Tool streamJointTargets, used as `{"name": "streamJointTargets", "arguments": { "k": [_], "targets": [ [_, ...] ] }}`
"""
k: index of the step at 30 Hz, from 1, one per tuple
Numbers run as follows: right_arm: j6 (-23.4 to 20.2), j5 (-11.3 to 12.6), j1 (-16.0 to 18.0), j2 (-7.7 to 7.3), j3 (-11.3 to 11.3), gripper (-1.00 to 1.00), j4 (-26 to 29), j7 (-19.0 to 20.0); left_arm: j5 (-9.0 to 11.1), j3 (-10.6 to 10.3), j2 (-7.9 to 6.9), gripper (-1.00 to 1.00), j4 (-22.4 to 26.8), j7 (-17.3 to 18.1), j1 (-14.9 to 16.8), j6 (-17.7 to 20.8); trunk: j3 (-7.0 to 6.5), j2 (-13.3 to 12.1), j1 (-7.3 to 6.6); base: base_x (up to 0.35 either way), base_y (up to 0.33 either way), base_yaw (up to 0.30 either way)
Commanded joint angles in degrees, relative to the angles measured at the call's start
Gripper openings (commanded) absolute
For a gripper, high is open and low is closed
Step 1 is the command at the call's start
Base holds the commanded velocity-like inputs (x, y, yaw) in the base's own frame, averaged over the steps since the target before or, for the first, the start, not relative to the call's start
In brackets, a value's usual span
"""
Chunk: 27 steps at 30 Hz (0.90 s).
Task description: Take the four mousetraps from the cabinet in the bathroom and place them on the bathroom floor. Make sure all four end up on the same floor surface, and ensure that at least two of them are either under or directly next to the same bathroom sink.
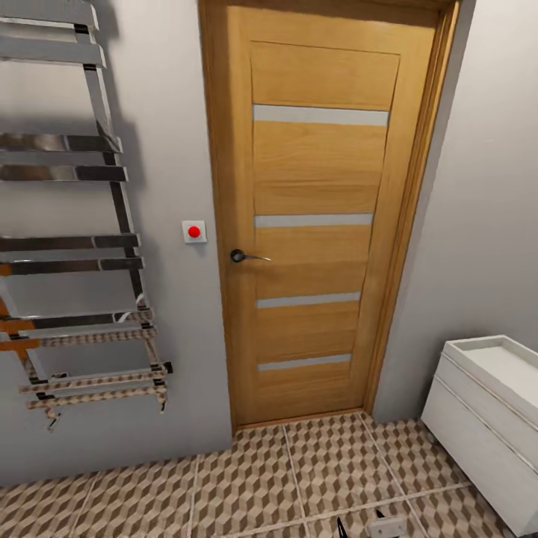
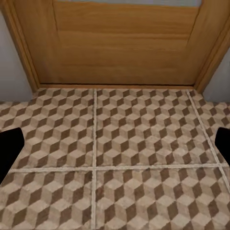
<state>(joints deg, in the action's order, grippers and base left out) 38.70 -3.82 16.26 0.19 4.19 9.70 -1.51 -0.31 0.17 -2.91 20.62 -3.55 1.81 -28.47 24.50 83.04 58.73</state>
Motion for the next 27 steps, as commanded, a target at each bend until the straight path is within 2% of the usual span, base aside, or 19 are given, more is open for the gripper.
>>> {"name": "streamJointTargets", "arguments": {
  "k": [1,27],
  "targets": [
    [0.1,-0.2,0.0,-0.01,0.1,1.0,0.0,-0.2,0.0,0.0,0.0,1.0,0.0,-0.1,0.0,-0.2,0.06,0.0,0.0,0.0,0.0,0.285],
    [0.1,-0.3,0.0,-0.01,0.1,1.0,0.0,-0.2,-0.1,0.0,0.0,1.0,0.0,-0.1,0.0,-0.2,0.06,0.0,0.0,0.0,0.0,0.285]
  ]
}}
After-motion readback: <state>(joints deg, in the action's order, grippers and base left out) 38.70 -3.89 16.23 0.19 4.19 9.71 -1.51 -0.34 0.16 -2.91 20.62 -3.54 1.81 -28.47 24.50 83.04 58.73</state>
